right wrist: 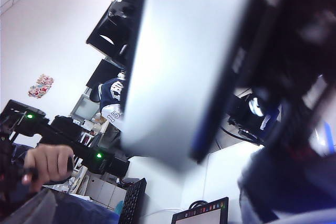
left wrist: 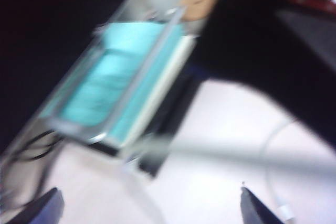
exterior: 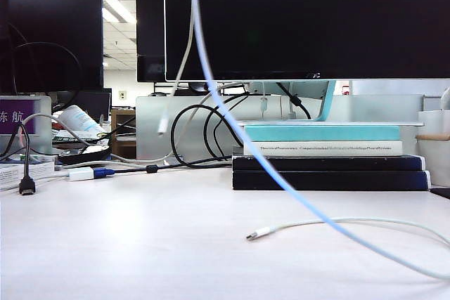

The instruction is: Unfold the white charging cable into a straight cable.

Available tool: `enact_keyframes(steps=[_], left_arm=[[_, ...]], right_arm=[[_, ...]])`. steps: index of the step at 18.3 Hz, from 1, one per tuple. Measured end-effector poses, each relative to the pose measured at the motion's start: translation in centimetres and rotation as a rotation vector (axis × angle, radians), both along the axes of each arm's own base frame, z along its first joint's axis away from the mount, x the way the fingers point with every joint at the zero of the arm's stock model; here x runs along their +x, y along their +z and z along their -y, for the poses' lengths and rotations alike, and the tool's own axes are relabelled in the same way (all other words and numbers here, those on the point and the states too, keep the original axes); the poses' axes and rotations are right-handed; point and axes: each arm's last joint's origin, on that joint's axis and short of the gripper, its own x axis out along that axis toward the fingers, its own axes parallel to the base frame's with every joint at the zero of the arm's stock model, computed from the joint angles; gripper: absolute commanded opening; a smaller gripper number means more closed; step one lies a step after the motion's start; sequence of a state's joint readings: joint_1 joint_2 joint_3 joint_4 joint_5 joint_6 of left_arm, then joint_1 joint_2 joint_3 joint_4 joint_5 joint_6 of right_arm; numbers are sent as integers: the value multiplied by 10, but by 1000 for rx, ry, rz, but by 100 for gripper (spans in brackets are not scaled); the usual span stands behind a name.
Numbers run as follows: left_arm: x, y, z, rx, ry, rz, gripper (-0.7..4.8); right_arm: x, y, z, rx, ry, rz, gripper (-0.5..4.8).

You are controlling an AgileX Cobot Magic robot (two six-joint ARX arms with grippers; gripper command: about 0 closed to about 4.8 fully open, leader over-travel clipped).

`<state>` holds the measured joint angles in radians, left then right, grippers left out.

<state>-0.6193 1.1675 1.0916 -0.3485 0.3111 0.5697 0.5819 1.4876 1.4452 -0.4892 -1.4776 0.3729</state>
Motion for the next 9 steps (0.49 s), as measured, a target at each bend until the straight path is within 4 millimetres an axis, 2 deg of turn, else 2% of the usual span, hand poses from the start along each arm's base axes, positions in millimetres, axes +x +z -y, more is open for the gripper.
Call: enact_keyframes(steps=[4, 6, 7, 9], left_arm=[[16, -17, 14, 4, -55, -53, 479], [18, -17, 15, -6, -56, -39, 479], [19, -13, 16, -24, -36, 4, 286], [22, -11, 14, -6, 59, 51, 146]], right_arm=[[-1, 0, 1, 0, 17, -18, 461], [-1, -1, 1, 1, 26, -27, 461], [-2, -1, 1, 2, 28, -29, 461], [-2, -1, 1, 3, 29, -27, 460]])
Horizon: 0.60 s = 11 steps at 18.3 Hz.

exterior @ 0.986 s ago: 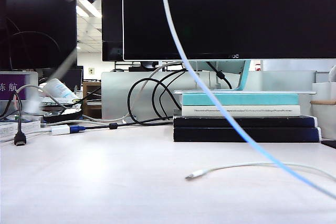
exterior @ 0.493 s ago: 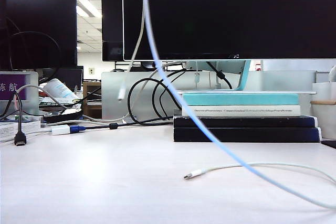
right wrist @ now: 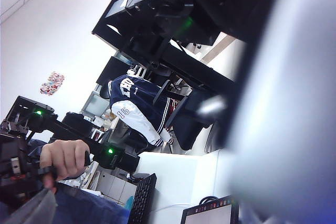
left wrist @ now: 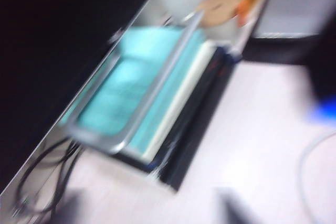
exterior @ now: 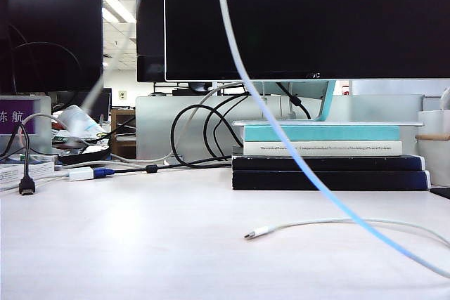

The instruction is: Unfold the white charging cable into a straight cable.

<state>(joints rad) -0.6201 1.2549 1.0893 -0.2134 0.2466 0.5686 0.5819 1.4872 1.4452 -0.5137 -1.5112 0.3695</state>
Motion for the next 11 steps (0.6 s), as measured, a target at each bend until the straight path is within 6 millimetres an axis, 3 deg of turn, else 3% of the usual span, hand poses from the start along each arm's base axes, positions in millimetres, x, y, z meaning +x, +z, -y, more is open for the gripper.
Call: enact_keyframes(steps=[1, 2, 5, 8, 11], left_arm=[[1, -1, -2, 10, 18, -5, 117], [0, -8, -5, 93, 62, -40, 117], [-6, -6, -18, 229, 247, 2, 117], [-11, 1, -30, 250, 344, 30, 117], [-20, 16, -47, 233, 439, 82, 117]], right_arm=[[0, 0, 0, 0, -1, 1, 400], [1, 0, 0, -5, -22, 20, 388], [2, -1, -1, -17, -60, 50, 389], [0, -8, 1, -72, -126, 90, 390], [-4, -26, 7, -269, -255, 240, 422]])
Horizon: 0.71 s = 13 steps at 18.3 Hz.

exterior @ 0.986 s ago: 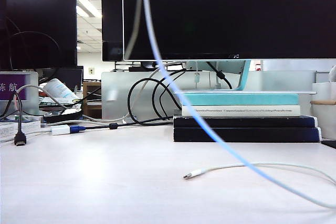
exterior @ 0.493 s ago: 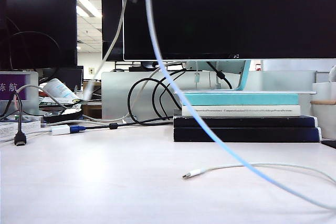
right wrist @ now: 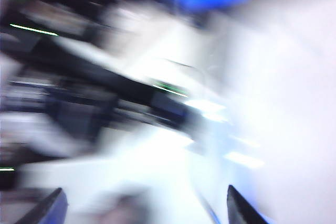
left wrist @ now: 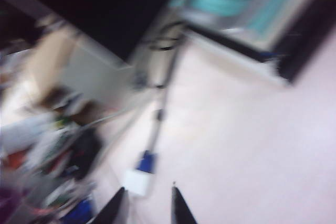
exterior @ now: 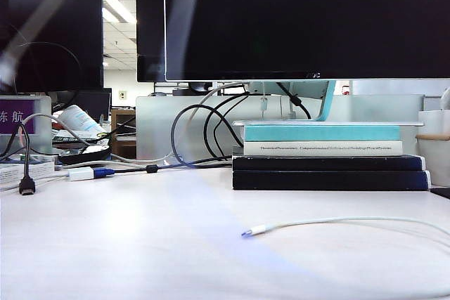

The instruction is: Unfold the white charging cable into a straight cable.

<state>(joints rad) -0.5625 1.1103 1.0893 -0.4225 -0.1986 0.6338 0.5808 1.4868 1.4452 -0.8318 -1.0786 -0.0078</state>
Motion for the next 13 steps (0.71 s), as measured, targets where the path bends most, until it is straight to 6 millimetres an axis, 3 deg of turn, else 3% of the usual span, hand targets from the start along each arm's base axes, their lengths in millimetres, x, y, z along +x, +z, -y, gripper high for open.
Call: enact_keyframes(steps=[4, 8, 10, 11, 13], left_arm=[[-22, 20, -16, -42, 27, 79, 117], [-30, 20, -26, 30, 147, 74, 117], [-31, 15, -27, 72, 174, 41, 123], [-31, 13, -29, 86, 182, 26, 182], [-31, 13, -29, 65, 166, 9, 479]], right_arm=[[-2, -16, 11, -353, -131, 199, 431], [3, -23, 16, -584, -267, 319, 431], [3, -37, 18, -651, -277, 315, 431], [2, -46, 20, -692, -282, 313, 431], [2, -64, 24, -775, -300, 312, 431]])
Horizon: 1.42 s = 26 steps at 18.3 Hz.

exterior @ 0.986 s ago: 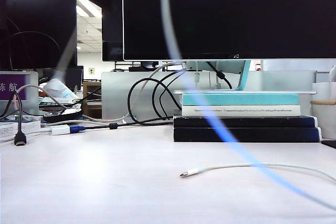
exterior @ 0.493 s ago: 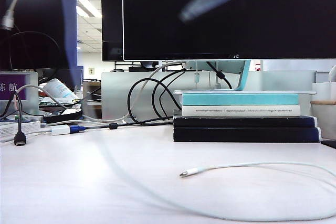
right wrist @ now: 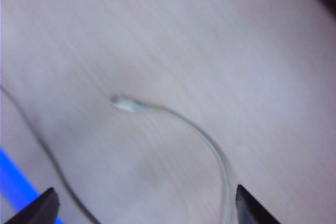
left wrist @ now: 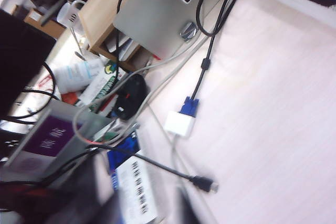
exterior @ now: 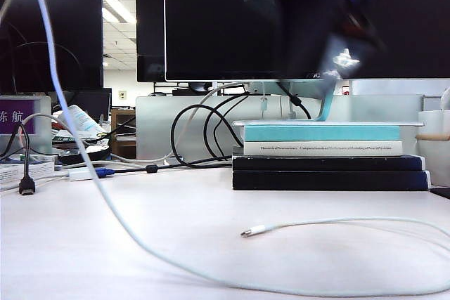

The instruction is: Unfold the white charging cable into a straight cable.

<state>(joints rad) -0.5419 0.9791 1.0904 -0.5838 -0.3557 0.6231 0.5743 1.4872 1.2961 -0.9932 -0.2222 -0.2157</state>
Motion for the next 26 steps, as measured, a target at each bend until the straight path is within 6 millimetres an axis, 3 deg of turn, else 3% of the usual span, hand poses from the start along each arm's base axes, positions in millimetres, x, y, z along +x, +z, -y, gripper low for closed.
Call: enact_keyframes(steps=[3, 7, 9, 14, 20, 22, 25, 26], left_arm=[[0, -1, 0, -36, -33, -23, 479], [-1, -6, -4, -56, 3, -83, 479], [-3, -10, -6, -9, 47, -117, 479], [-8, -11, -10, -22, 86, -139, 479], [-7, -9, -8, -72, 70, -129, 479], [-7, -9, -8, -73, 69, -130, 479], [-7, -9, -7, -93, 41, -142, 479], [-7, -9, -7, -102, 33, -146, 479]], right_arm=[[-2, -22, 5, -54, -9, -38, 431], [2, -24, 11, -118, -51, 10, 419], [3, -28, 21, -145, -85, -19, 393], [0, -58, 47, -254, -183, -124, 388], [-10, -83, 51, -270, -176, -176, 385], [-11, -91, 52, -265, -180, -172, 284], [-14, -101, 53, -264, -181, -173, 254], [-15, -102, 53, -264, -180, -176, 214]])
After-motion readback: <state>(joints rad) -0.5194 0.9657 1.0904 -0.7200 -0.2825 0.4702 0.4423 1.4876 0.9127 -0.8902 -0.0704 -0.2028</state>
